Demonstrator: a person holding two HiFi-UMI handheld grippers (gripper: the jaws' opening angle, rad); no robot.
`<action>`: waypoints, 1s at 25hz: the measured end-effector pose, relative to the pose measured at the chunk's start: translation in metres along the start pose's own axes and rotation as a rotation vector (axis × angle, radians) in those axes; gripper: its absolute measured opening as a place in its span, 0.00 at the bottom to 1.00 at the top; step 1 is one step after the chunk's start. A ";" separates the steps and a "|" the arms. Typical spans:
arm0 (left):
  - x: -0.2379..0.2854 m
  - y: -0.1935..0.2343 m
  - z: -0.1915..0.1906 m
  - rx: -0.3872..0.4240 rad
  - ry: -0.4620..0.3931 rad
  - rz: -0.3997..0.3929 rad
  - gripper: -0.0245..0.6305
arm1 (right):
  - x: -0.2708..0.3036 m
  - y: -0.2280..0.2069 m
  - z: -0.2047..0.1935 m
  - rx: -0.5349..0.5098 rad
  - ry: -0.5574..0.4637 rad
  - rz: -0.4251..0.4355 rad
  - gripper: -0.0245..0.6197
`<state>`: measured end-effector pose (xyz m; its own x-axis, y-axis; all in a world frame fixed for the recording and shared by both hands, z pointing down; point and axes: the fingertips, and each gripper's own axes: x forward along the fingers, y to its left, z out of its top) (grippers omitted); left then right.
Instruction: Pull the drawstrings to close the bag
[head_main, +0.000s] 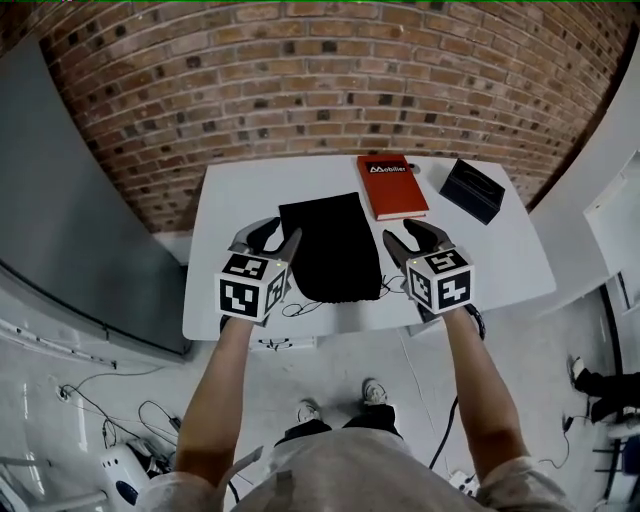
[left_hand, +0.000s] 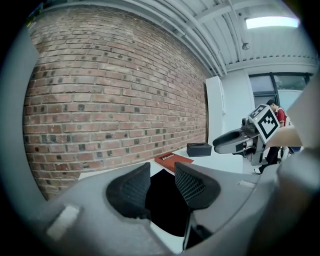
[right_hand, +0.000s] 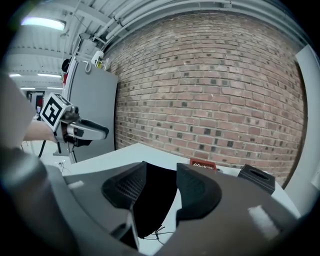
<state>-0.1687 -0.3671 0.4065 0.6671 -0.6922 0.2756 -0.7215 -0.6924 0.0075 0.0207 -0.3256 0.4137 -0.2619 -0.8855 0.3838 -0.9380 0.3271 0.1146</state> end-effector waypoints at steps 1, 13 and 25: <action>0.000 -0.002 -0.005 0.000 0.007 -0.012 0.28 | -0.001 0.002 -0.004 0.000 0.010 -0.003 0.33; 0.010 -0.040 -0.068 0.016 0.134 -0.145 0.32 | -0.005 0.016 -0.072 -0.085 0.200 0.058 0.33; 0.021 -0.074 -0.139 0.074 0.330 -0.185 0.34 | 0.000 0.017 -0.144 -0.191 0.330 0.248 0.33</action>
<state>-0.1270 -0.3026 0.5453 0.6805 -0.4599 0.5704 -0.5712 -0.8205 0.0199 0.0377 -0.2725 0.5474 -0.3577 -0.6303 0.6891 -0.7895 0.5982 0.1373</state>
